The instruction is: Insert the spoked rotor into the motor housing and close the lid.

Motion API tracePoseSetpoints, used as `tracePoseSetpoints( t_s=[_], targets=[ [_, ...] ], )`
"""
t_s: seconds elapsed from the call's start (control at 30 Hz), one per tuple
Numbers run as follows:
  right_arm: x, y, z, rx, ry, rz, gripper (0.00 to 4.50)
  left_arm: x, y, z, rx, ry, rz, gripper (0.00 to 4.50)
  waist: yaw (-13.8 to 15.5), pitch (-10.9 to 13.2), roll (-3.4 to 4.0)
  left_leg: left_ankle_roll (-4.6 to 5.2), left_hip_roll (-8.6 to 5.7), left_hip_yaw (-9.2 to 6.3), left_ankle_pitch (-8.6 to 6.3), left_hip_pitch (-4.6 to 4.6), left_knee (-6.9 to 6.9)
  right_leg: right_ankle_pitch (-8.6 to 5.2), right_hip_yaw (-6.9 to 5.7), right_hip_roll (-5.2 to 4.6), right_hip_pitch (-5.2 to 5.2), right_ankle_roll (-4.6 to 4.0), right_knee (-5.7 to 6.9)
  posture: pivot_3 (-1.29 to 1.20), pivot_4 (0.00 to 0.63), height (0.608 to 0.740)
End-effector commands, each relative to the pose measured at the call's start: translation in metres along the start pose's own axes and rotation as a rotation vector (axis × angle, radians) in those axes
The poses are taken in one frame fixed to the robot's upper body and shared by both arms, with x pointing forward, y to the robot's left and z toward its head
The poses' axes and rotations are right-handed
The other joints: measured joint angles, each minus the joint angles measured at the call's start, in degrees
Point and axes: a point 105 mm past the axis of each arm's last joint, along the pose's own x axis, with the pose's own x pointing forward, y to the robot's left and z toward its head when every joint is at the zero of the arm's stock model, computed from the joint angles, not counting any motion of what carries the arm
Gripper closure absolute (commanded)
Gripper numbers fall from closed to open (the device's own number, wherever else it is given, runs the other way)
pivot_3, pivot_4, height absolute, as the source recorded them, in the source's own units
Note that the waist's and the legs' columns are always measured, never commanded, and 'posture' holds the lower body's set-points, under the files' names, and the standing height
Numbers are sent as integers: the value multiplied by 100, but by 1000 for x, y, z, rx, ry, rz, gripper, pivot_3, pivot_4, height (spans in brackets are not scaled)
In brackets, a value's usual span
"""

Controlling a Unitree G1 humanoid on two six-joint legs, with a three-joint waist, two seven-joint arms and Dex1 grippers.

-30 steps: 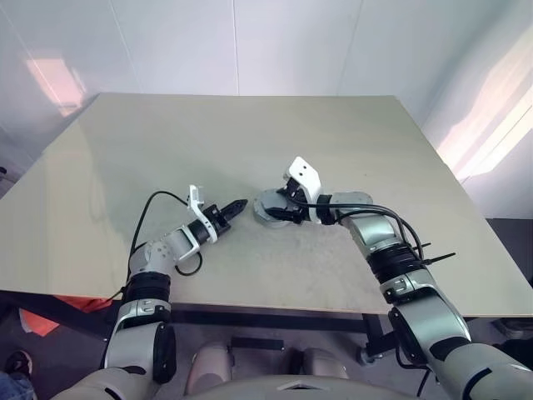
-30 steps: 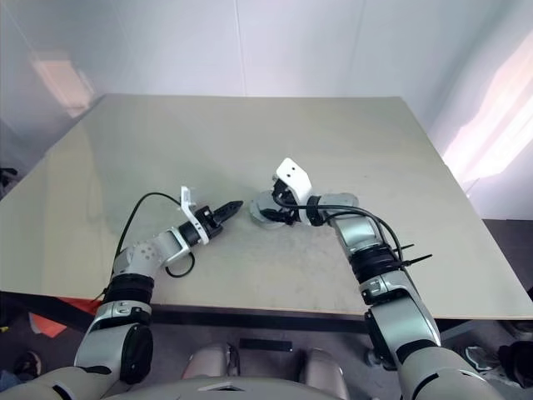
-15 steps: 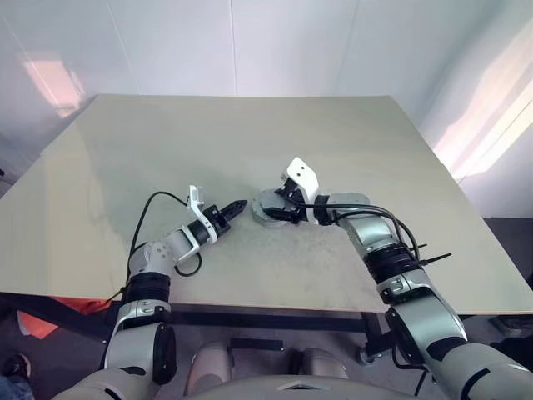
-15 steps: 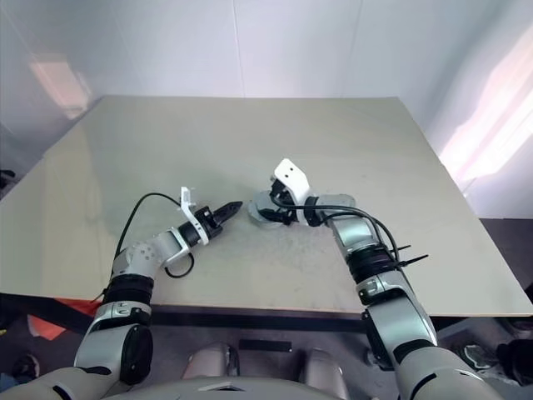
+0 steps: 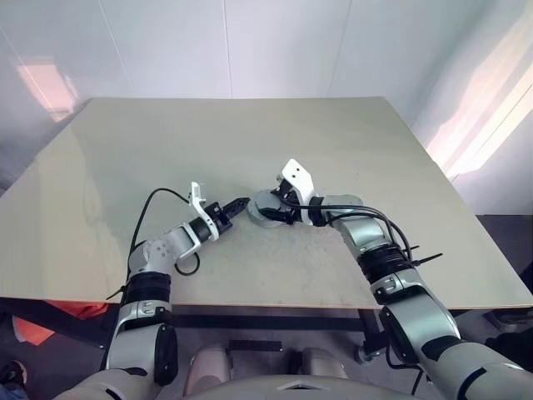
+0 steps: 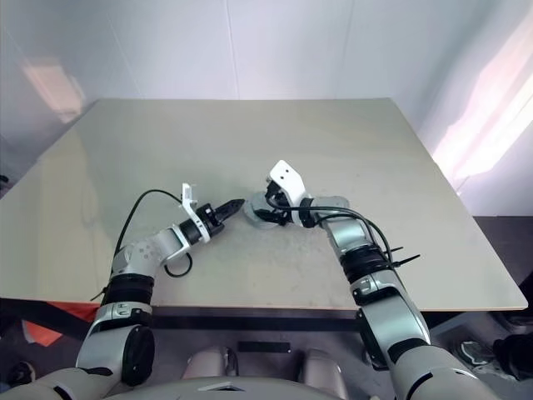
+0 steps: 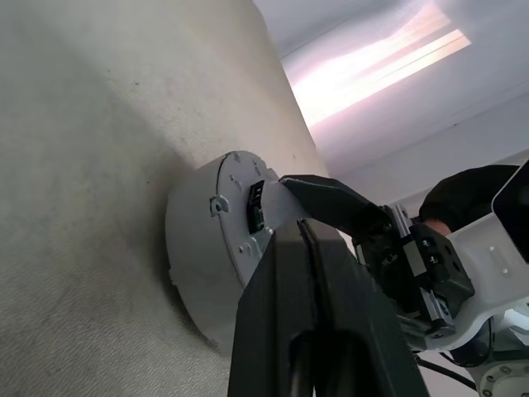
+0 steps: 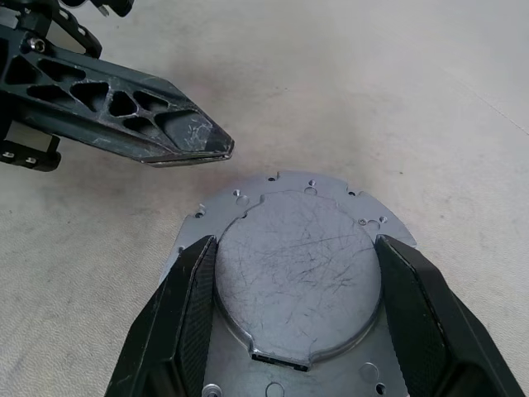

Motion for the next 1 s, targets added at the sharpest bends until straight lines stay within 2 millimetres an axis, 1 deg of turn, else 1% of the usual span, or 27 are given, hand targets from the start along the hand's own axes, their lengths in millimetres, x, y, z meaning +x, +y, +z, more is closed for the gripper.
tracePoseSetpoints(
  t_s=[0.03, 0.17, 0.27, 0.47, 0.63, 0.83, 1.0],
  targets=[
    [4, 8, -30, 25, 114, 21, 1588, 2, -10, 8, 22, -24, -34, 4500, 0, 0, 0, 0, 0, 0, 0, 1, 0, 0, 0, 0, 1, 0, -2, 0, 0, 740],
    [3, 8, -31, 25, 118, 24, 1588, 3, -10, 6, 13, -22, -36, 4500, -3, 0, 0, 0, 0, 0, 0, 4, -2, -1, 0, 0, 8, 2, -11, 0, 0, 740],
    [3, 7, -32, 24, 121, 25, 1588, 5, -8, 1, 9, -3, -26, 4500, -3, 0, 0, 0, 0, 0, 0, 5, -4, -1, 0, 1, 9, 2, -15, 0, 0, 740],
    [2, 6, -32, 19, 124, 24, 1588, 16, 10, -12, -11, 52, 65, 4500, 2, -1, 1, 0, 0, -1, 0, 7, -13, -2, 0, 3, 16, 4, -32, 0, 0, 740],
    [0, 5, -31, 16, 120, 18, 1588, 21, 25, -26, -3, 133, 159, 4500, 0, -11, 7, 2, 6, -6, -1, 44, -40, -4, -2, 20, 73, 9, -115, 0, 0, 740],
    [-1, 2, -29, 18, 117, 9, 1588, 20, 31, -32, -8, 172, 185, 4500, 3, -43, 7, 8, 3, -5, -5, 56, -50, -6, -2, 19, 91, 13, -138, 0, 0, 740],
    [-1, 3, -25, 34, 93, 19, 1588, 18, 29, -33, -14, 179, 170, 4500, 3, -45, 9, 8, 3, -5, -5, 57, -53, -6, -2, 19, 90, 13, -139, 0, 0, 740]
  ],
)
